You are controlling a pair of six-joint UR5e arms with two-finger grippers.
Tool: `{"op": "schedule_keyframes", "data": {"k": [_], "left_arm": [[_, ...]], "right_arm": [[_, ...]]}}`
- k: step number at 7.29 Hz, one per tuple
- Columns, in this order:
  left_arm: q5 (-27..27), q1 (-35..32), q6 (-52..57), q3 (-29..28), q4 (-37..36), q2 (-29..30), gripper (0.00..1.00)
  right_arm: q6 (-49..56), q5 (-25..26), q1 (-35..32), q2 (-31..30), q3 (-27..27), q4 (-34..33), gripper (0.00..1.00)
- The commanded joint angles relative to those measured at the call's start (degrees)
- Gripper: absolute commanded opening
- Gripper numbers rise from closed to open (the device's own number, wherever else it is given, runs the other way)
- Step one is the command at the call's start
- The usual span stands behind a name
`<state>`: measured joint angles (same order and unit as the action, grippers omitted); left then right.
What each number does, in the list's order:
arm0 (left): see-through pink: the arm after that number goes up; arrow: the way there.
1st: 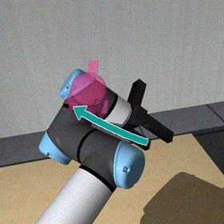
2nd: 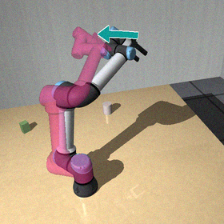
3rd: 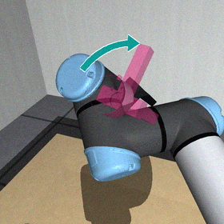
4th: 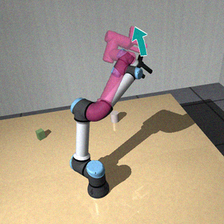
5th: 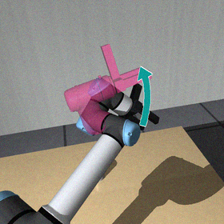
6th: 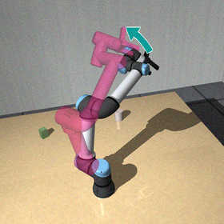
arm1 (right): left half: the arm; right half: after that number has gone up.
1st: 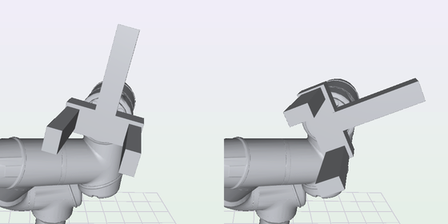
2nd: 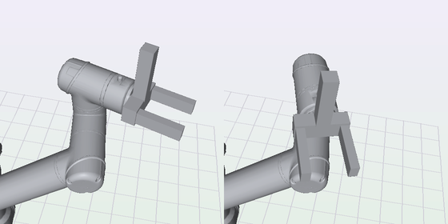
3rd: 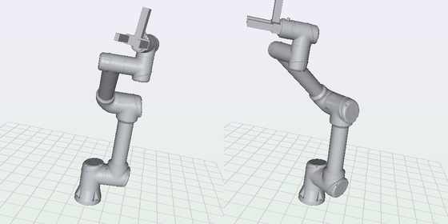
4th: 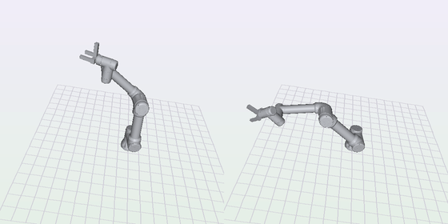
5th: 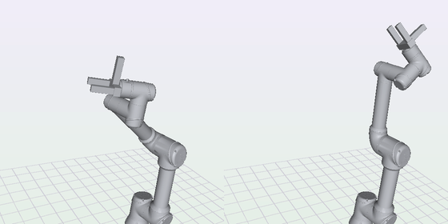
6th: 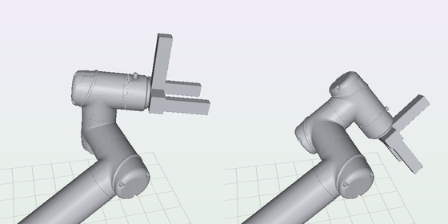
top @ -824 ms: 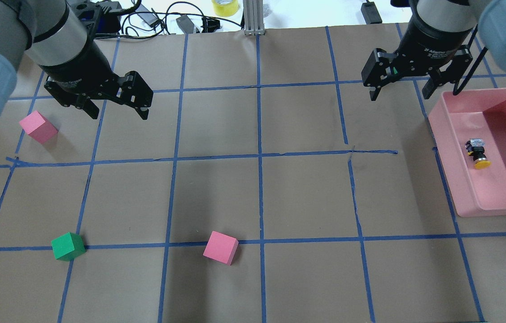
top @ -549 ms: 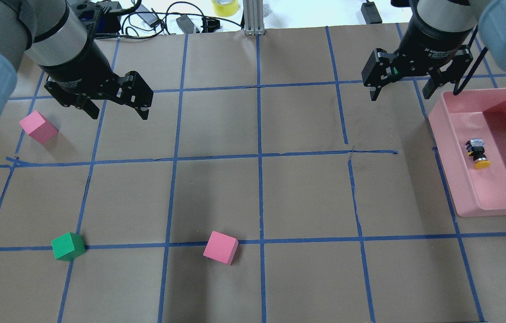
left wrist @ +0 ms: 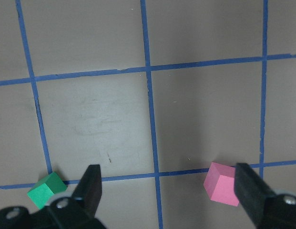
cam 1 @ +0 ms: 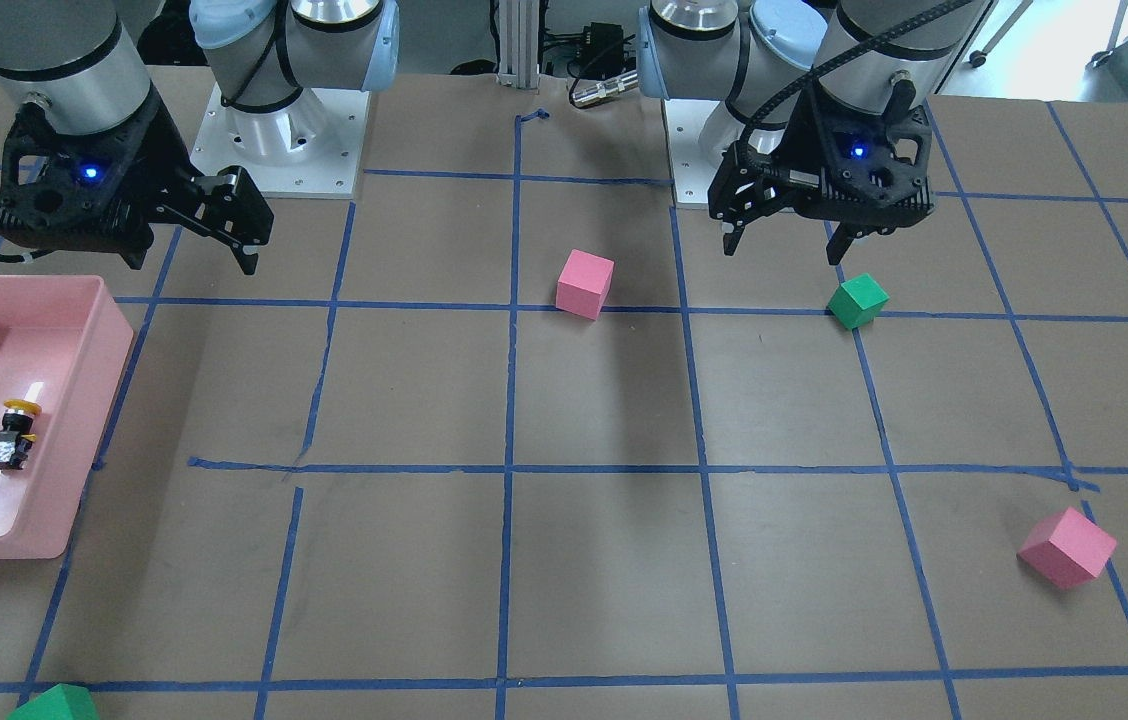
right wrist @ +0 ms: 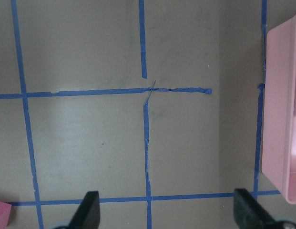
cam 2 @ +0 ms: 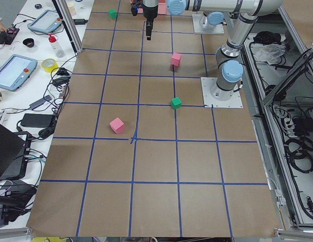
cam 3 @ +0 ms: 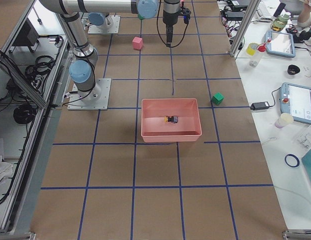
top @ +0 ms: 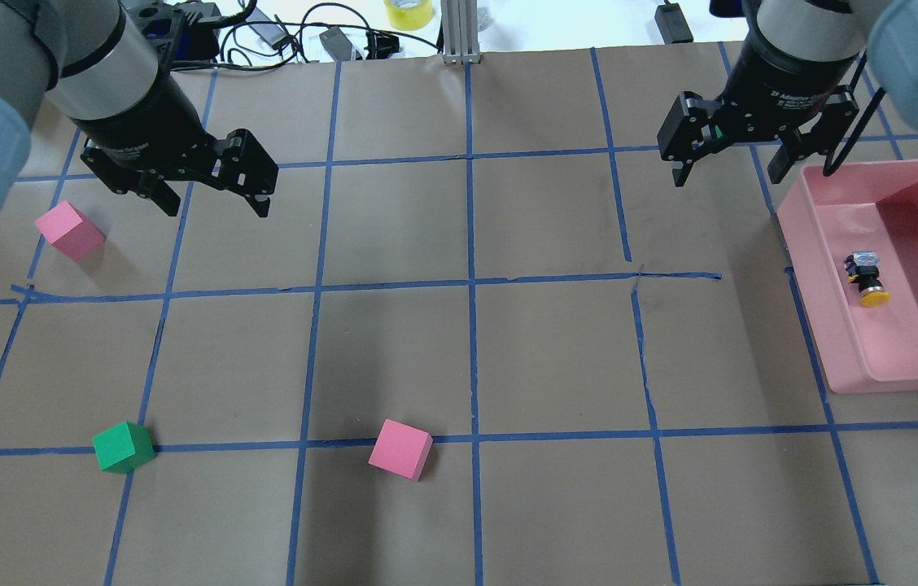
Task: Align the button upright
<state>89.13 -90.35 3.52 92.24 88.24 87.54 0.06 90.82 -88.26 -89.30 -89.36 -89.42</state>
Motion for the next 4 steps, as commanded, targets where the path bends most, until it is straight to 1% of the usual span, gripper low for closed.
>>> {"op": "schedule_keyframes", "data": {"k": [1,4], "left_arm": [[-0.01,0.00,-0.01,0.04,0.00,0.00,1.00],[-0.01,0.09,0.08,-0.05,0.00,0.00,1.00]], "right_arm": [[0.03,-0.20,-0.07,0.26,-0.20,-0.14,1.00],[0.03,0.49,-0.15,0.27,-0.29,-0.58,1.00]]}}
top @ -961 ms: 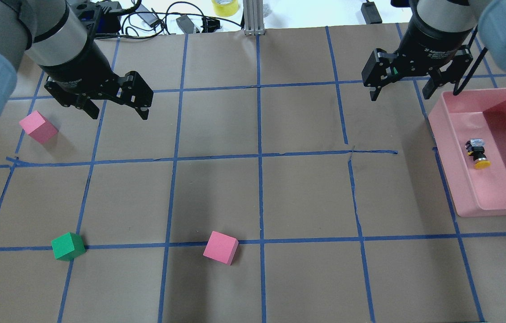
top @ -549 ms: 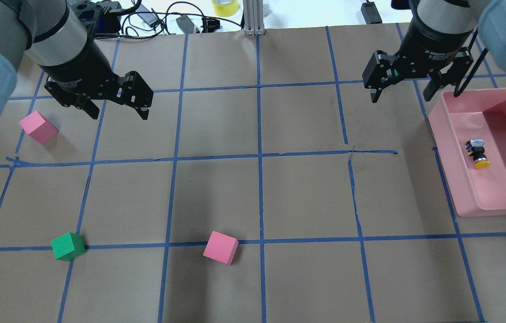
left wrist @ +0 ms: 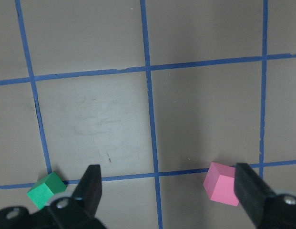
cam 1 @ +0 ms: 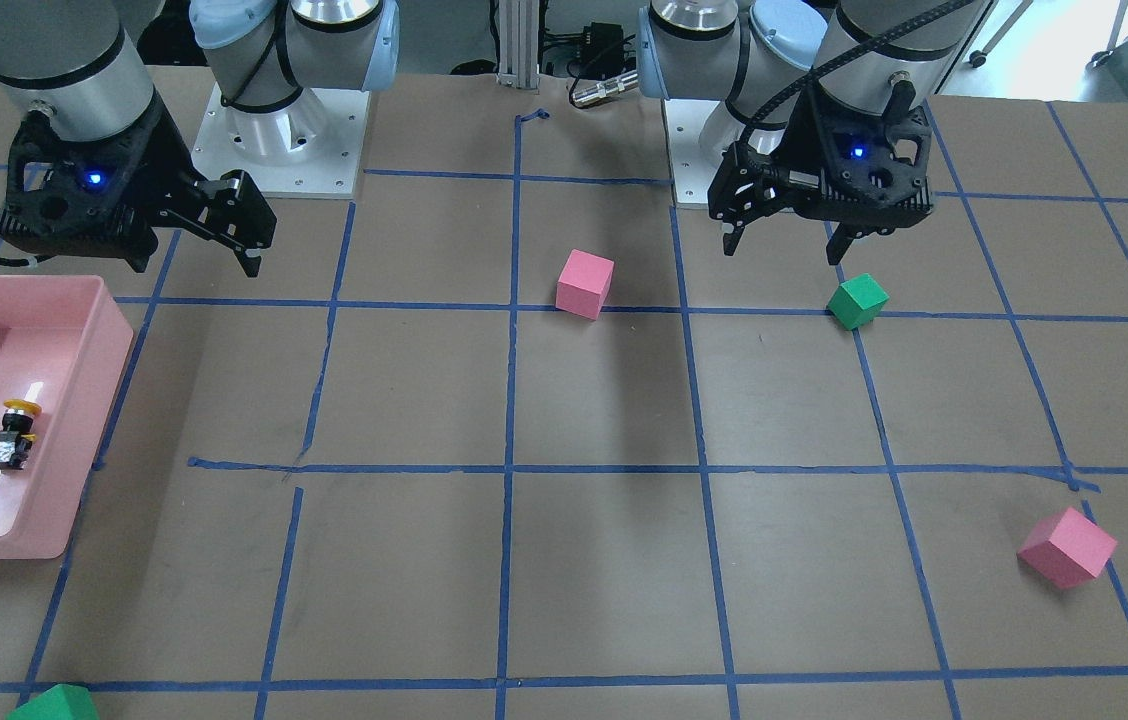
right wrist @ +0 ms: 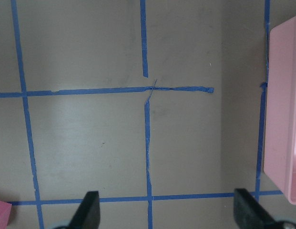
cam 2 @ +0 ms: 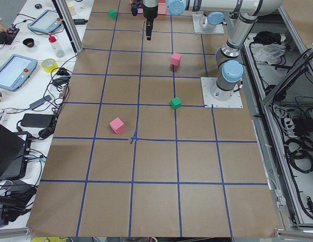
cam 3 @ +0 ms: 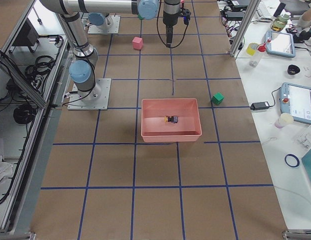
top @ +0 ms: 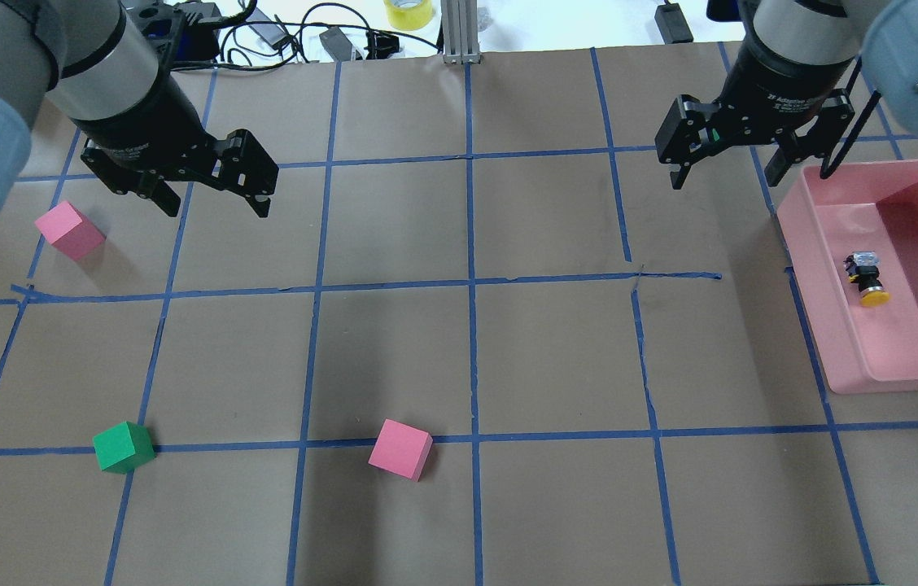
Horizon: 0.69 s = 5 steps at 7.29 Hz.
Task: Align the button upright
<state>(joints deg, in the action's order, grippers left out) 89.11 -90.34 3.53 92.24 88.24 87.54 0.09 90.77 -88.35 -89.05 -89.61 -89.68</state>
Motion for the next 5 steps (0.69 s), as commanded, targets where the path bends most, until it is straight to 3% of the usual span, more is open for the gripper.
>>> {"op": "schedule_keyframes", "data": {"k": [1,3,5], "left_arm": [[0.10,-0.02,-0.02,0.04,0.00,0.00,1.00],[0.19,-0.02,-0.02,0.05,0.09,0.00,1.00],[0.10,-0.02,-0.02,0.05,0.18,0.00,1.00]], "right_arm": [[0.17,0.90,0.02,0.02,-0.04,-0.75,1.00],[1.57,0.90,1.93,0.28,-0.13,-5.02,1.00],[13.81,-0.32,13.05,1.33,-0.74,-6.64,1.00]]}}
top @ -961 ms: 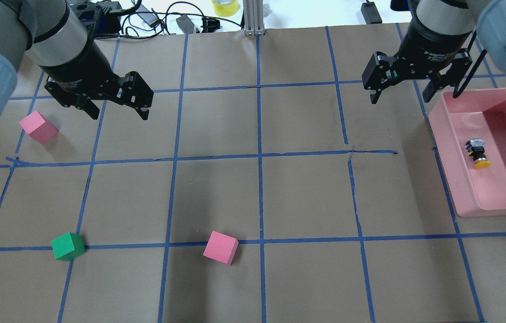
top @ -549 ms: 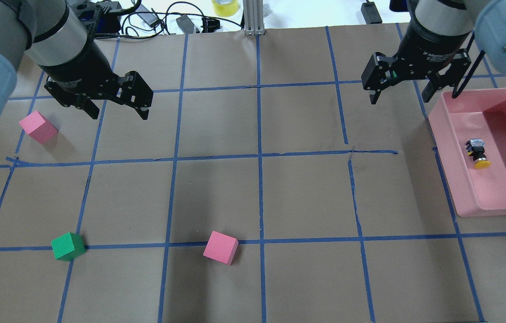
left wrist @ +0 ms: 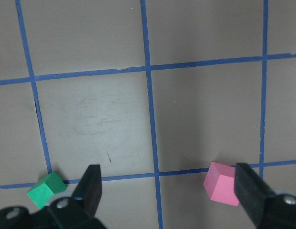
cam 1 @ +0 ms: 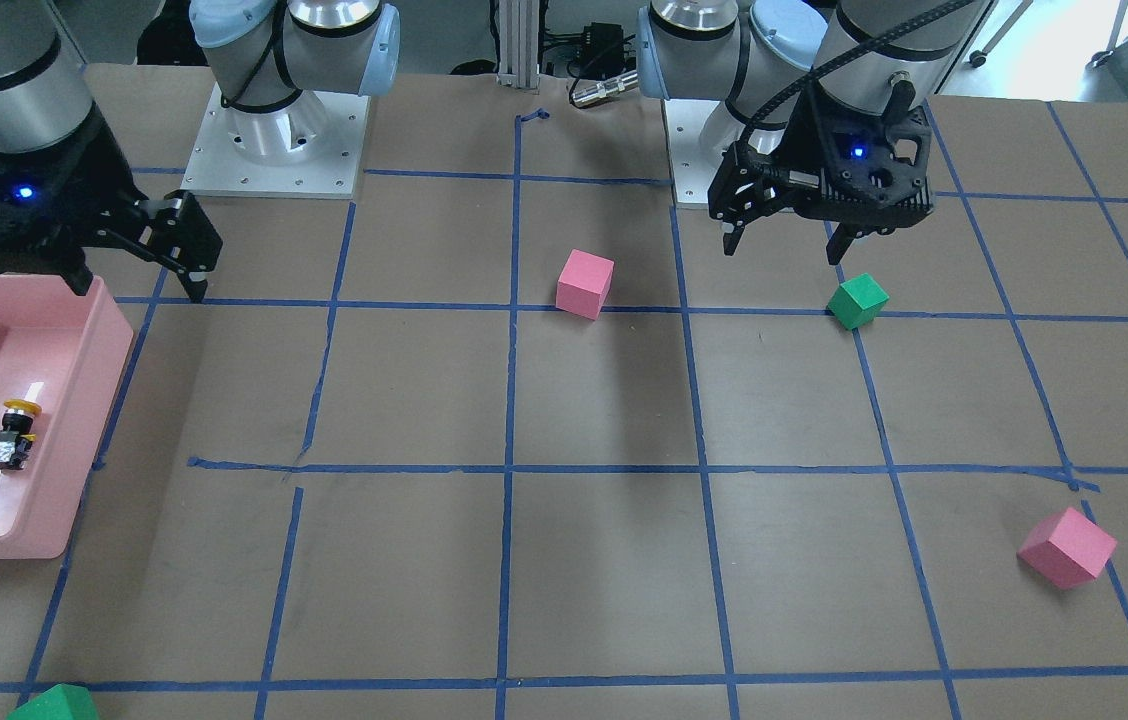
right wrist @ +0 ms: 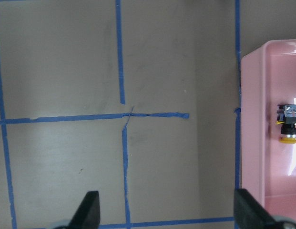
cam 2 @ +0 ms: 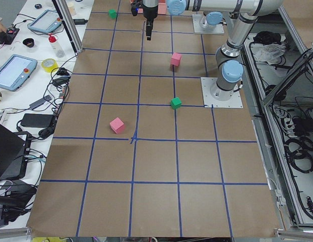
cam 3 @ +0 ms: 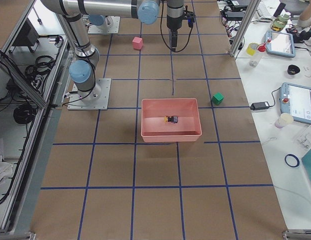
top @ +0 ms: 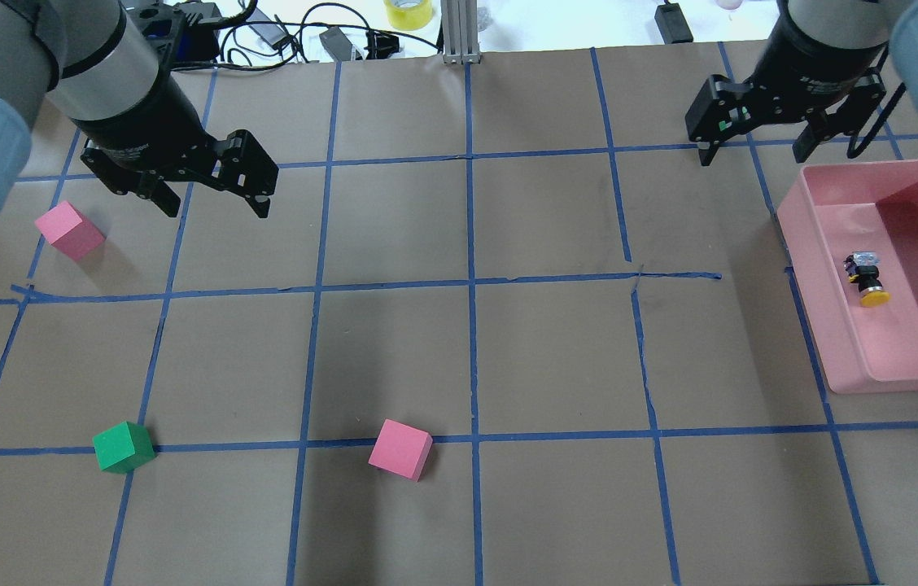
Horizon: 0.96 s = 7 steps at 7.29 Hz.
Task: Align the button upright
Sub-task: 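Move the right gripper over the pink tray toward the yellow button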
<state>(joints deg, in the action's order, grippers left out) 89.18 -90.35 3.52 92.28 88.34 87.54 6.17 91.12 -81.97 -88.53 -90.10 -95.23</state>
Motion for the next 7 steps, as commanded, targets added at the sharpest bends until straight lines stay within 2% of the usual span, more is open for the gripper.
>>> {"op": "schedule_keyframes", "data": {"k": [1,3,7], "left_arm": [[0.03,0.00,0.00,0.00,0.08,0.00,1.00],[0.03,0.00,0.00,0.00,0.08,0.00,1.00],[-0.23,0.00,0.00,0.00,0.08,0.09,1.00]], "right_arm": [[15.37,-0.77,11.43,2.12,-0.34,-2.40,1.00],[23.50,-0.77,17.78,4.58,-1.39,-4.87,1.00],[28.63,-0.34,25.79,8.36,-10.52,-17.42,1.00]]}}
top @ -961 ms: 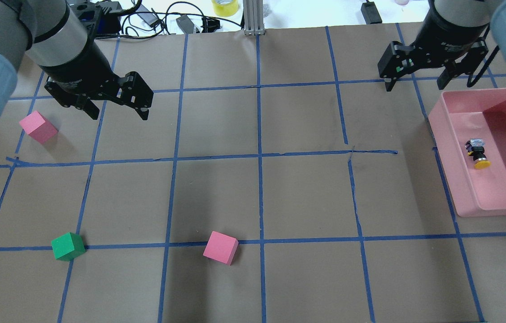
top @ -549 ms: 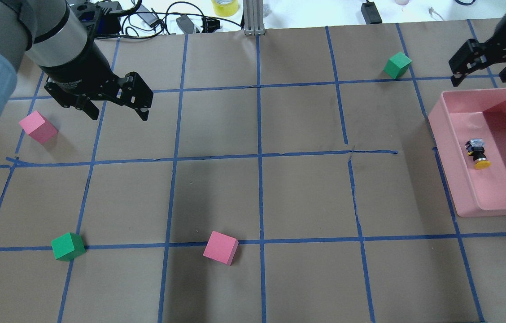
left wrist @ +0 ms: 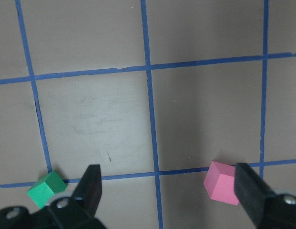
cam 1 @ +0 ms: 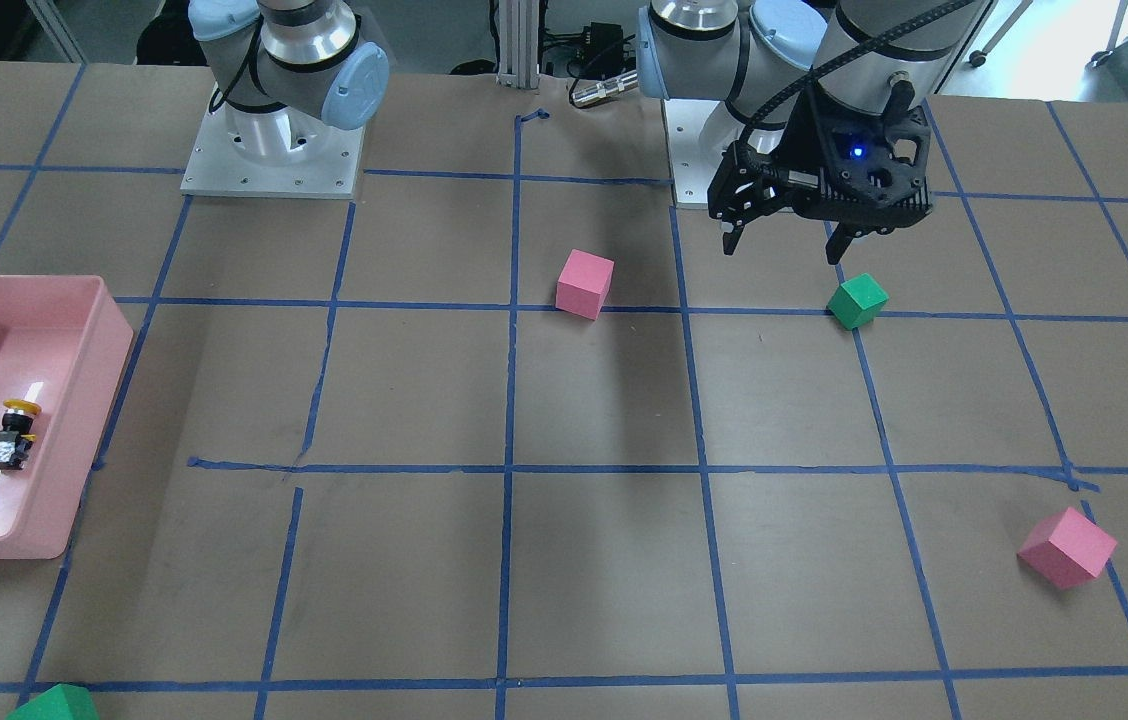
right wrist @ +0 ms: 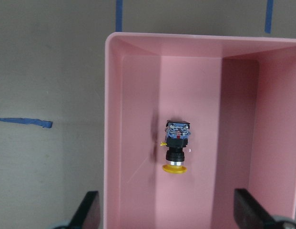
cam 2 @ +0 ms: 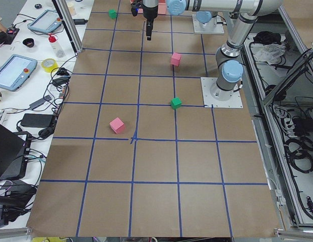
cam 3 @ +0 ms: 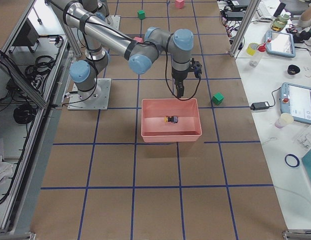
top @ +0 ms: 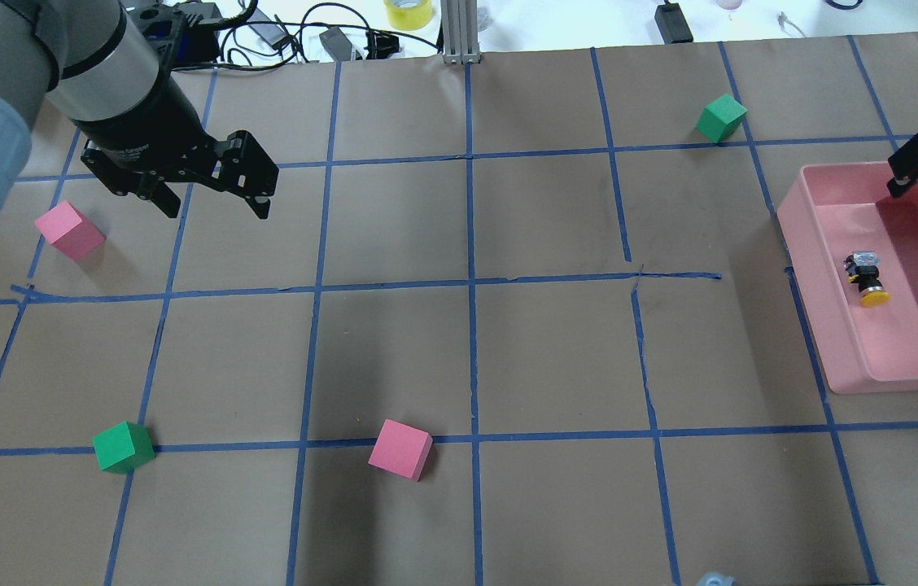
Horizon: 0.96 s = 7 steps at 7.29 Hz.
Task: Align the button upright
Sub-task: 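Move the right gripper over the pink tray toward the yellow button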
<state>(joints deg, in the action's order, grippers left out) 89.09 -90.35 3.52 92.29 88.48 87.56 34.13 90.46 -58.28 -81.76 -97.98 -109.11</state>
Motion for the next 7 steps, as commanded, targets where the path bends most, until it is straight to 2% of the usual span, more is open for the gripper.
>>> {"op": "schedule_keyframes", "data": {"k": [1,5,7], "left_arm": [[-0.15,0.00,0.00,0.26,-0.06,-0.02,1.00],[-0.14,0.00,0.00,0.44,-0.23,-0.02,1.00],[-0.14,0.00,0.00,0.53,-0.15,-0.02,1.00]], "right_arm": [[-0.03,0.41,3.07,2.99,-3.18,-3.66,1.00],[-5.55,3.21,3.17,8.62,-5.29,-5.32,1.00],[-5.74,5.58,3.08,12.39,-7.49,-13.29,1.00]]}}
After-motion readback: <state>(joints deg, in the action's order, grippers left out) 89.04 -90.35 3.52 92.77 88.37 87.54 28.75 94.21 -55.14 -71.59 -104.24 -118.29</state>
